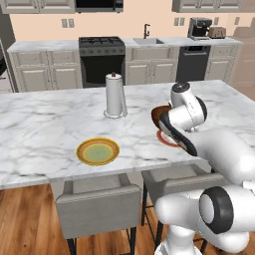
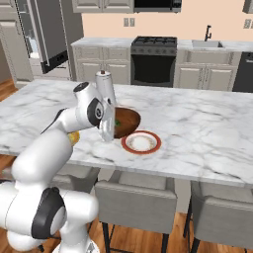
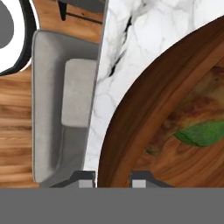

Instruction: Pick the chicken drumstick and avocado from their plates and place them in the bowl. Then put the bowl in the fridge.

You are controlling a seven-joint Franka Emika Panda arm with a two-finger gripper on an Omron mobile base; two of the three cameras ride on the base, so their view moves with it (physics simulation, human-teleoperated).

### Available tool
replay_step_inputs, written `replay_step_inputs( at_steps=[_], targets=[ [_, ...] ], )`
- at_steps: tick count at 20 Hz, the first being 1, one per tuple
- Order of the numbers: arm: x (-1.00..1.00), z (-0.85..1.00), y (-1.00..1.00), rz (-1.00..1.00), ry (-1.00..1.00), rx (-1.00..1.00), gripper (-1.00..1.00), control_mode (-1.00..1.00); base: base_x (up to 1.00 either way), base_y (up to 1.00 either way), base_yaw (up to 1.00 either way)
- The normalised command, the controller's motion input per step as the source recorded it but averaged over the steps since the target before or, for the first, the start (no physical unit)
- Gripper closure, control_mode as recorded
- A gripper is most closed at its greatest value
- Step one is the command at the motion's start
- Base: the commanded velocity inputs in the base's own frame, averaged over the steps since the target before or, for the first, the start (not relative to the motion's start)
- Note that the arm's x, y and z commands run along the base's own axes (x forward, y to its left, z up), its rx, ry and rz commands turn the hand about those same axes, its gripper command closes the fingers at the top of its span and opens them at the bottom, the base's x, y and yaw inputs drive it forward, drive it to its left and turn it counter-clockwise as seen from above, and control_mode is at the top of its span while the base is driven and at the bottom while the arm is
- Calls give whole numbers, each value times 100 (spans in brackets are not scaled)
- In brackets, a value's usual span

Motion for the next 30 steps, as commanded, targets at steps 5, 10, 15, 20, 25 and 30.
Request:
replay_step_inputs(
  at_steps=[5, 10, 15, 20, 25, 30],
  targets=[
    [-41, 2, 33, 0, 0, 0, 100, -100, 0, 0, 0],
    [-40, 0, 24, 0, 0, 2, 100, -100, 0, 0, 0],
    [-16, 0, 5, -1, 0, 4, 100, -100, 0, 0, 0],
    [0, 0, 0, 0, 0, 0, 100, -100, 0, 0, 0],
    [0, 0, 0, 0, 0, 0, 100, -100, 0, 0, 0],
    [0, 0, 0, 0, 0, 0, 100, -100, 0, 0, 0]
  ],
)
